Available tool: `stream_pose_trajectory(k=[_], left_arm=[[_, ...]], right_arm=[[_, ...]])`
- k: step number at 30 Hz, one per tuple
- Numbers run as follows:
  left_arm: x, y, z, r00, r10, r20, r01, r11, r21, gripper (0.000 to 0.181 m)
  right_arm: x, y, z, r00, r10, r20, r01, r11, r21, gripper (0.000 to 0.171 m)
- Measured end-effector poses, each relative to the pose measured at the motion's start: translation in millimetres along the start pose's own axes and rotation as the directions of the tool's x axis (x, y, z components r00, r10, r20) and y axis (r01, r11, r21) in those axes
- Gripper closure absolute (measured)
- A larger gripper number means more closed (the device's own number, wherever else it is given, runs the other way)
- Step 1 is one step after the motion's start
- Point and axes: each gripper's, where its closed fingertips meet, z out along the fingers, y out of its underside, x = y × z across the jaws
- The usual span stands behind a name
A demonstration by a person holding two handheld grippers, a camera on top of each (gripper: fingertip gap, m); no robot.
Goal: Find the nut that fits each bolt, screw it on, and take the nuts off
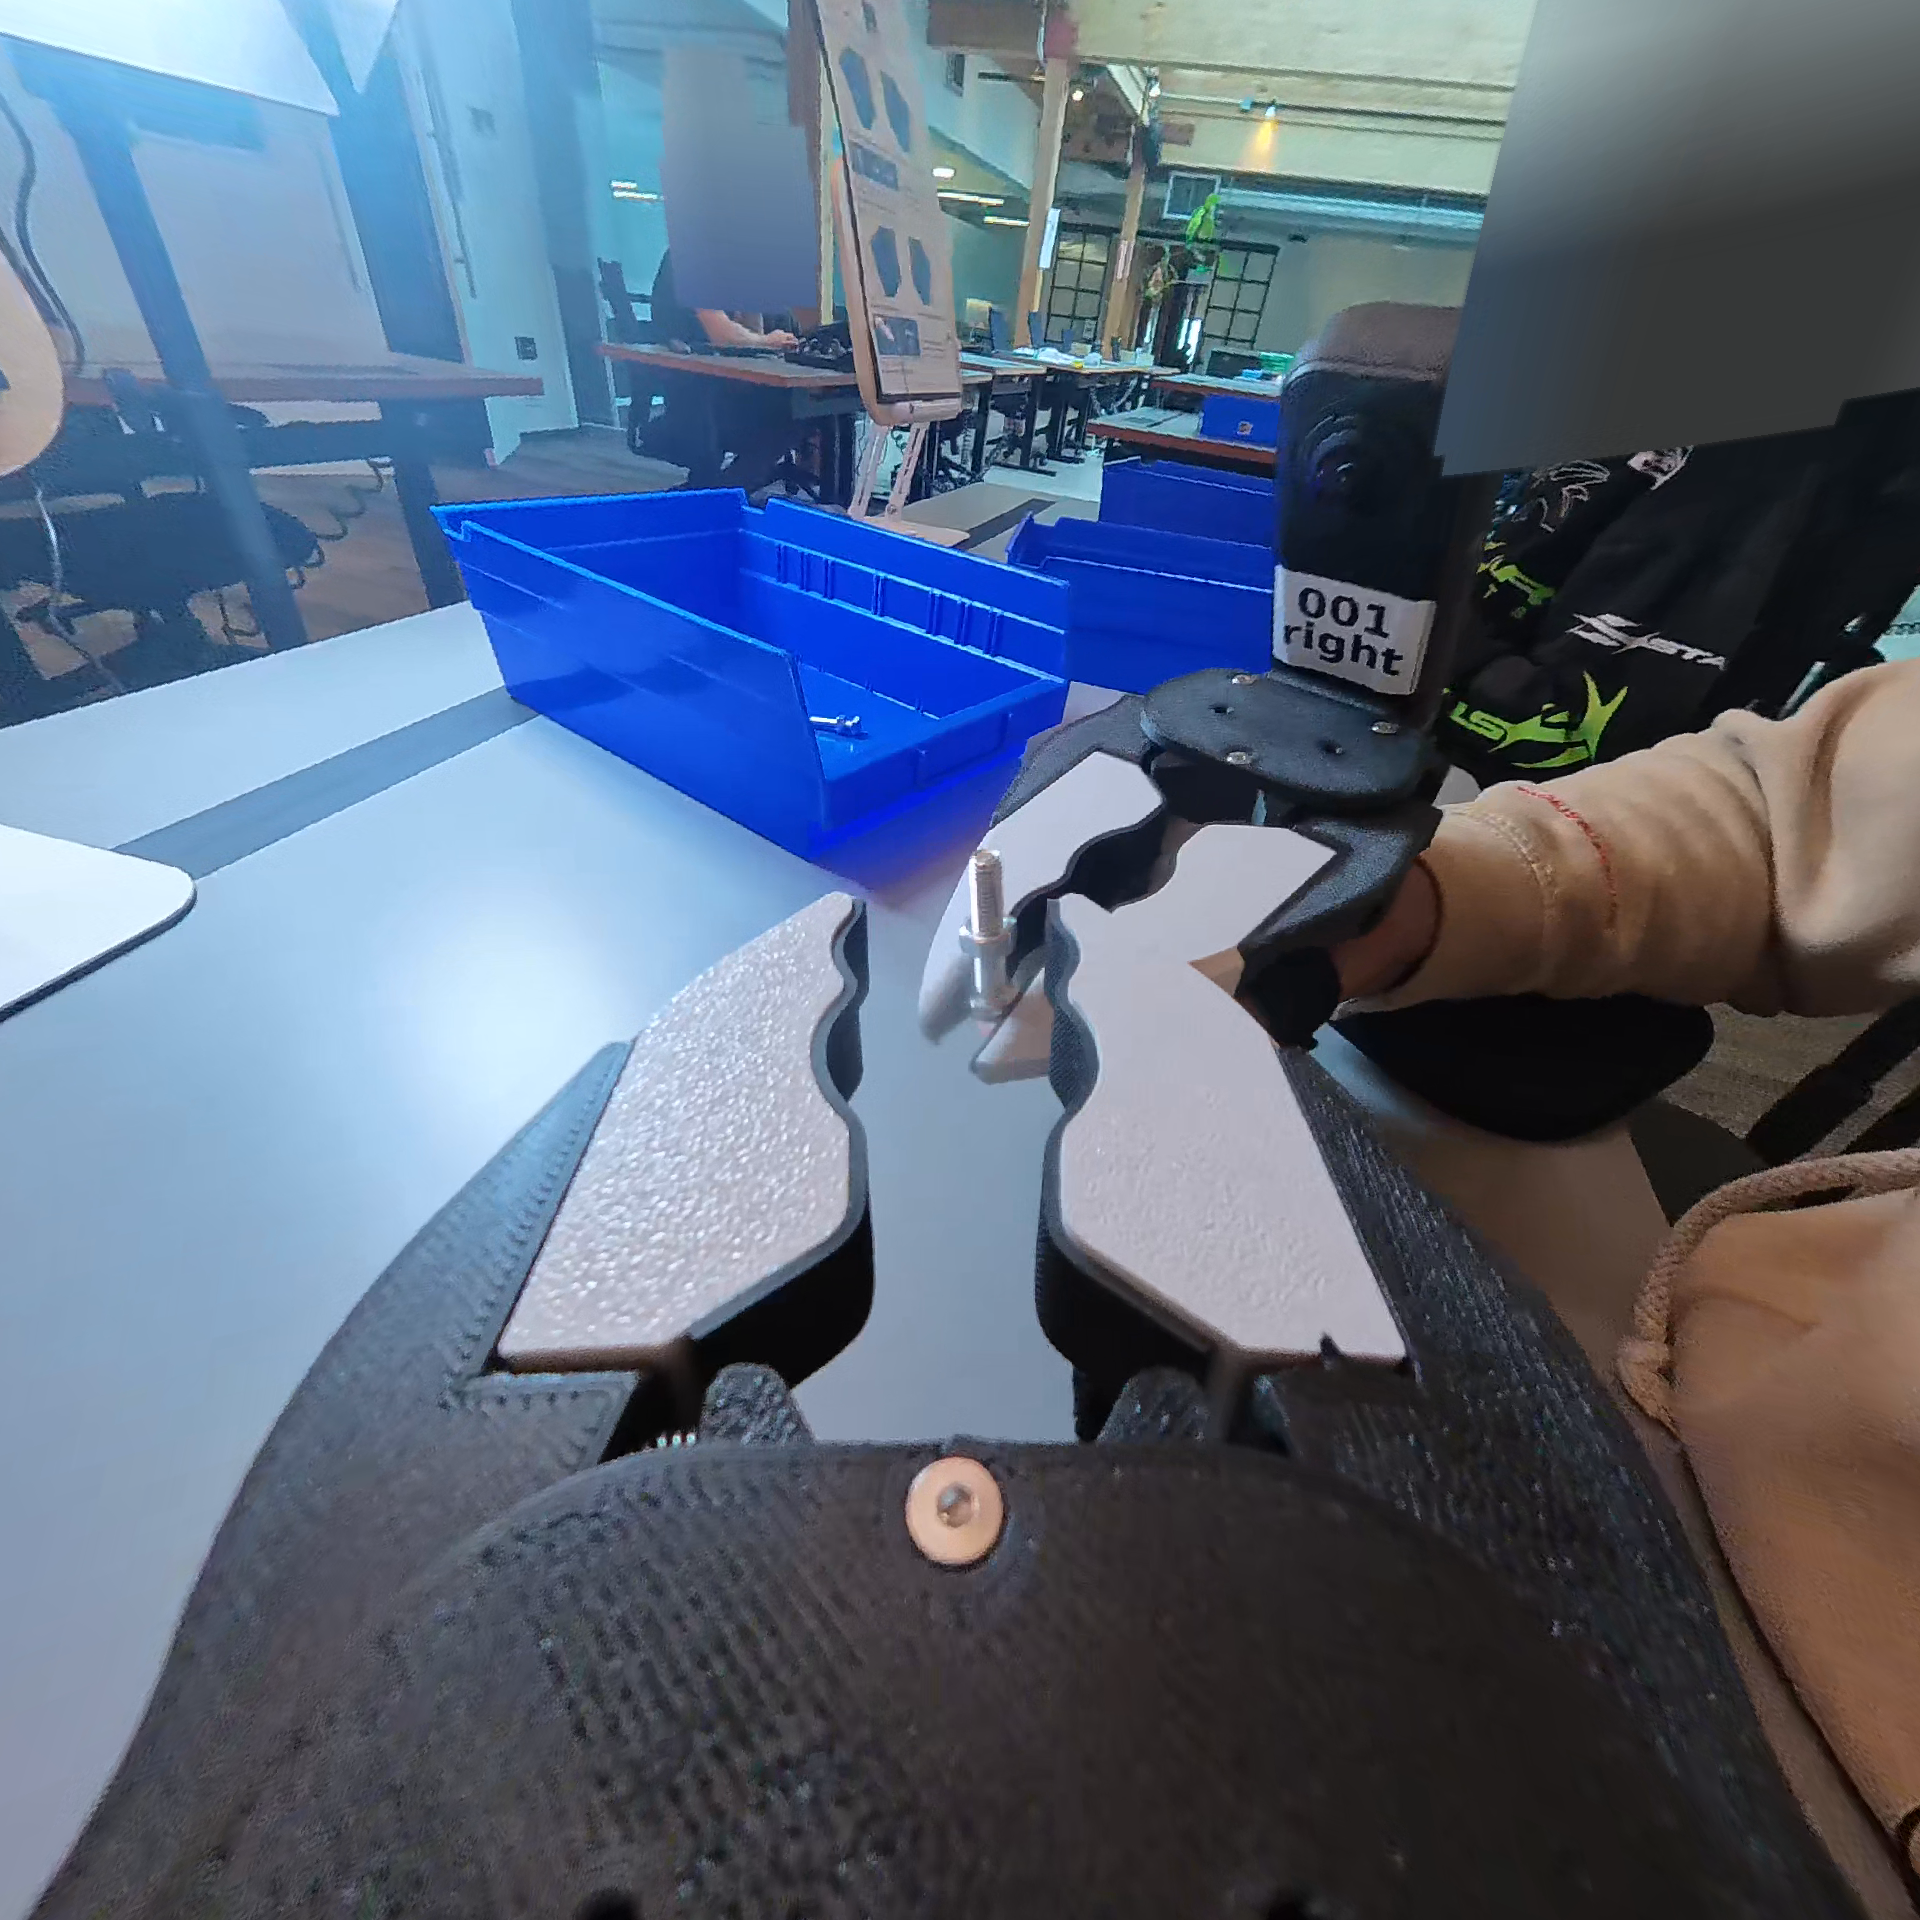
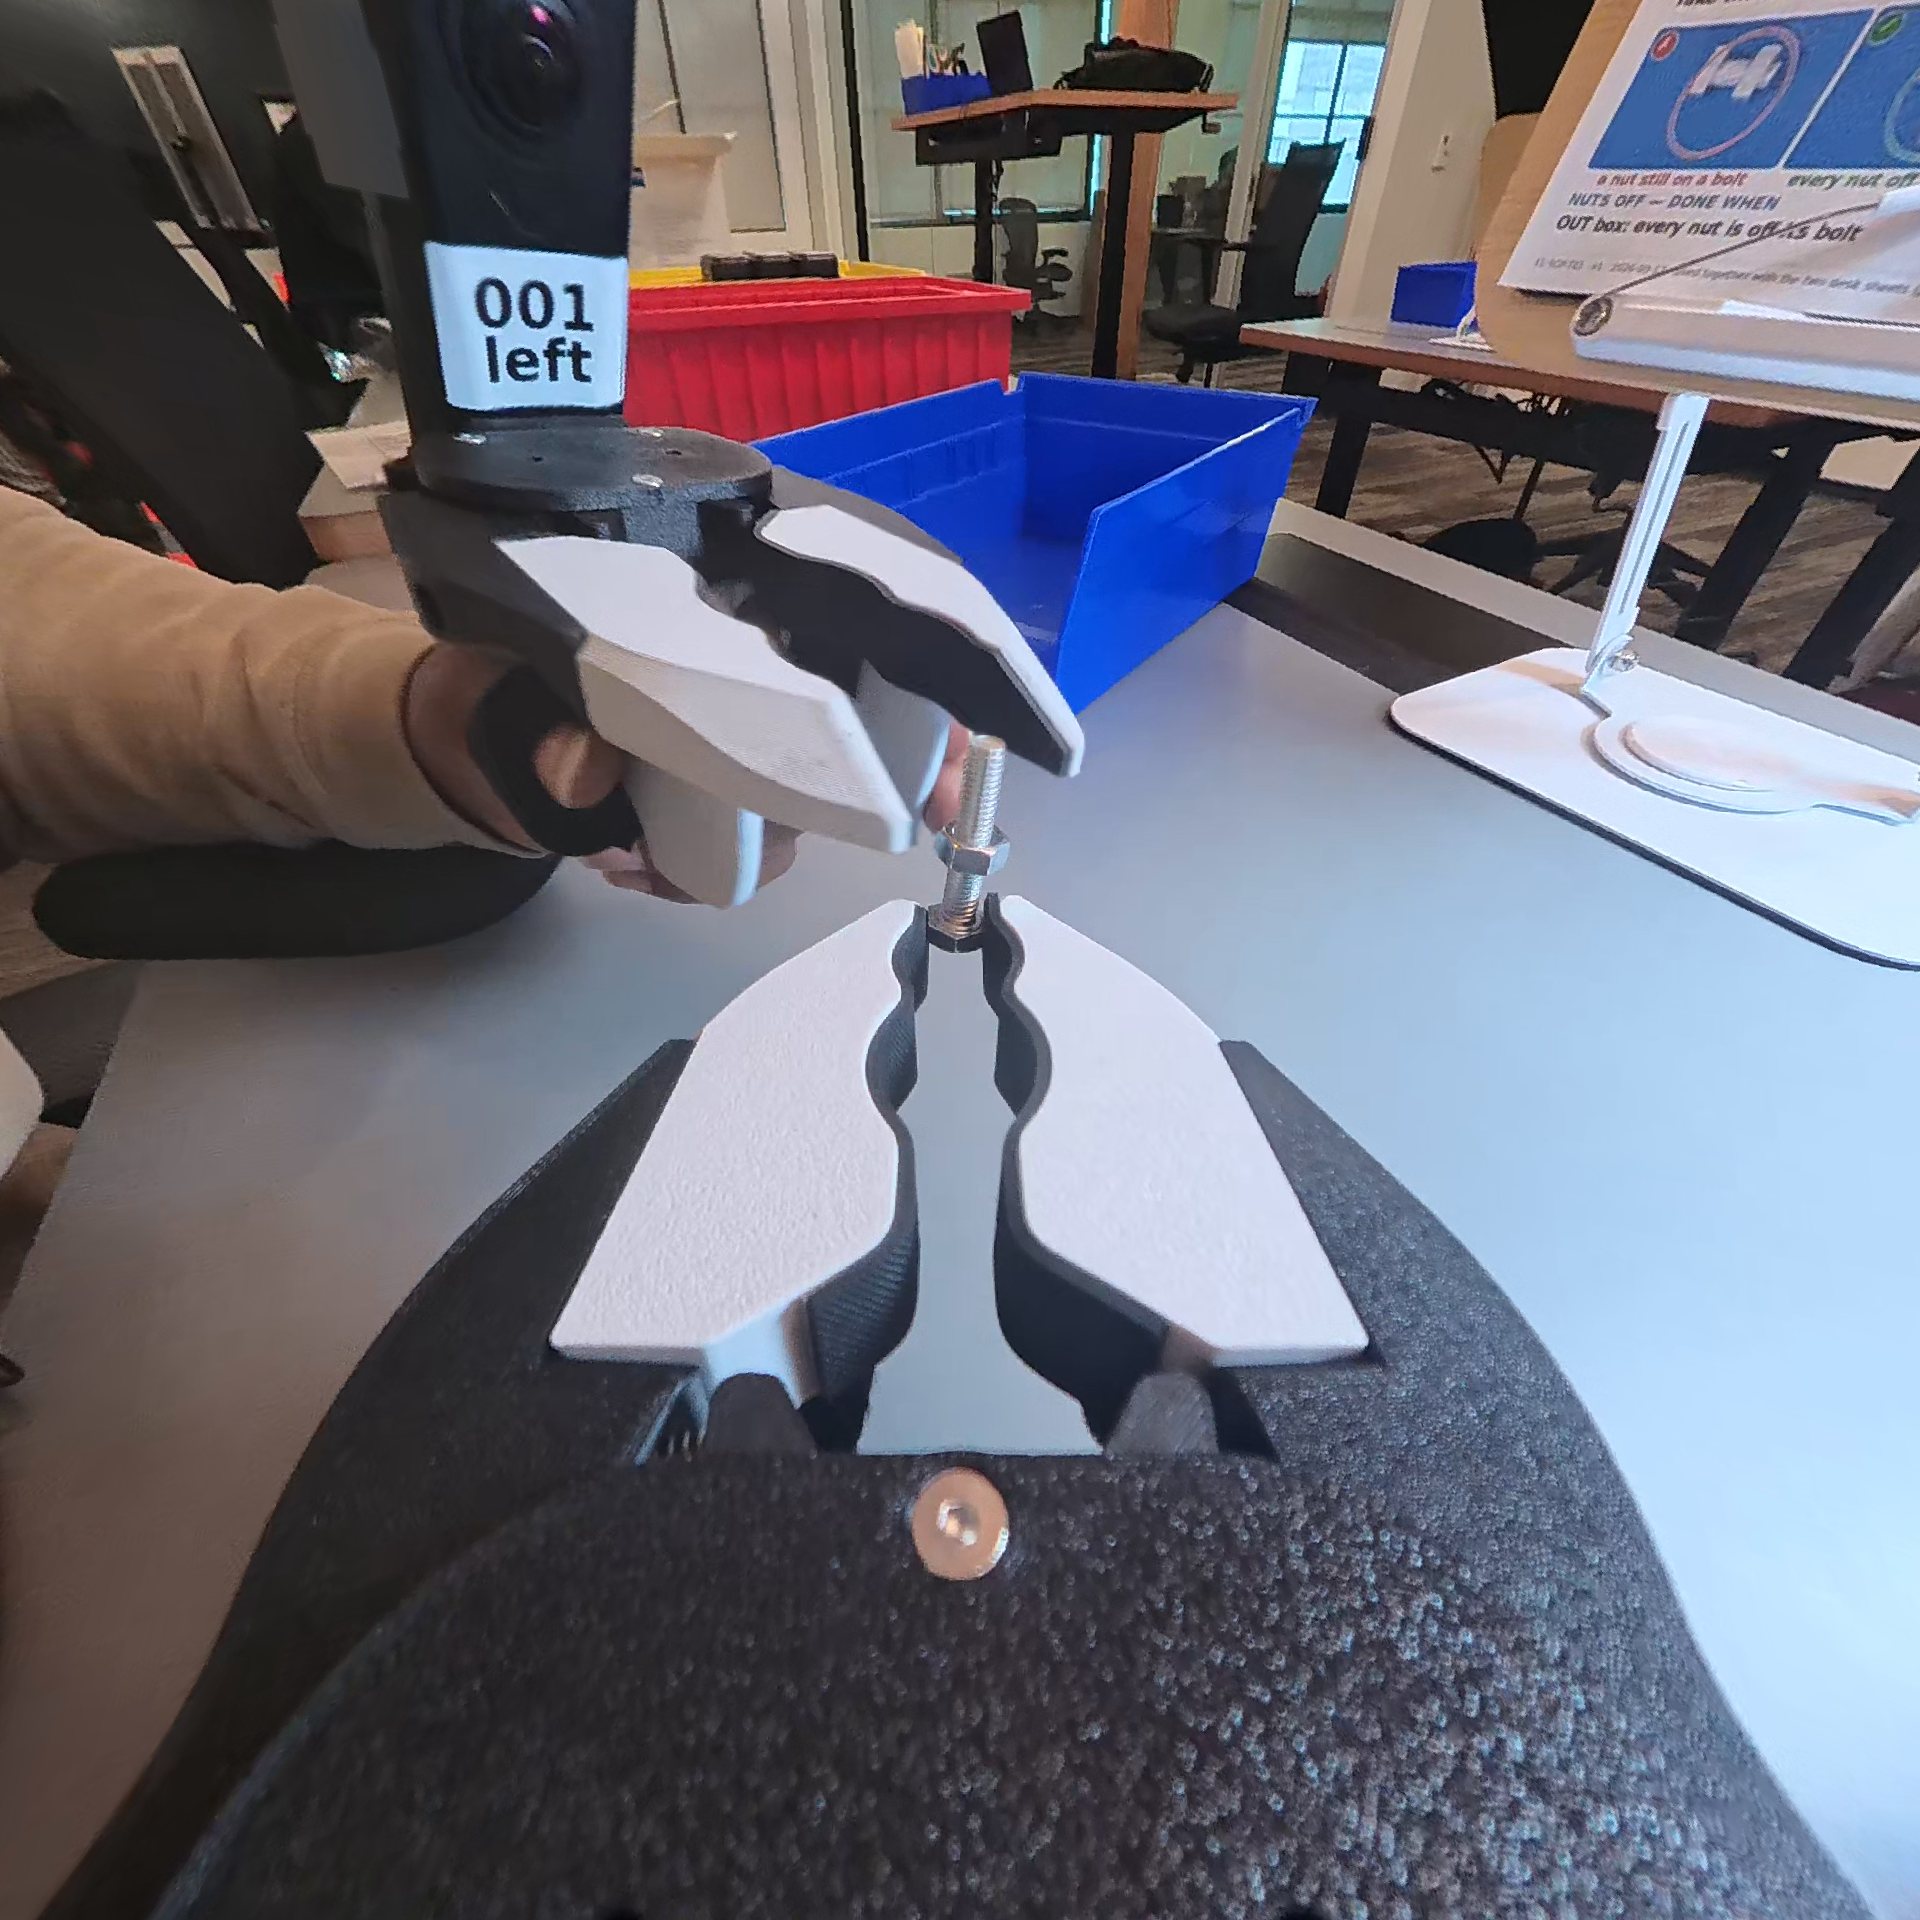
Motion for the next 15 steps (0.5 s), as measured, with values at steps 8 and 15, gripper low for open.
stream_pose_trajectory(k=[8,15], left_arm=[[-3,-3,-1,1.0,-0.024,0.0,0.024,0.999,0.022,0.155],[-11,-1,-3,0.999,-0.035,0.039,0.035,0.999,0.005,0.169]], right_arm=[[3,-4,-3,1.0,0.005,-0.008,-0.005,1.0,0.014,0.161],[4,-6,-5,1.0,0.014,-0.008,-0.014,1.0,0.026,0.161]])
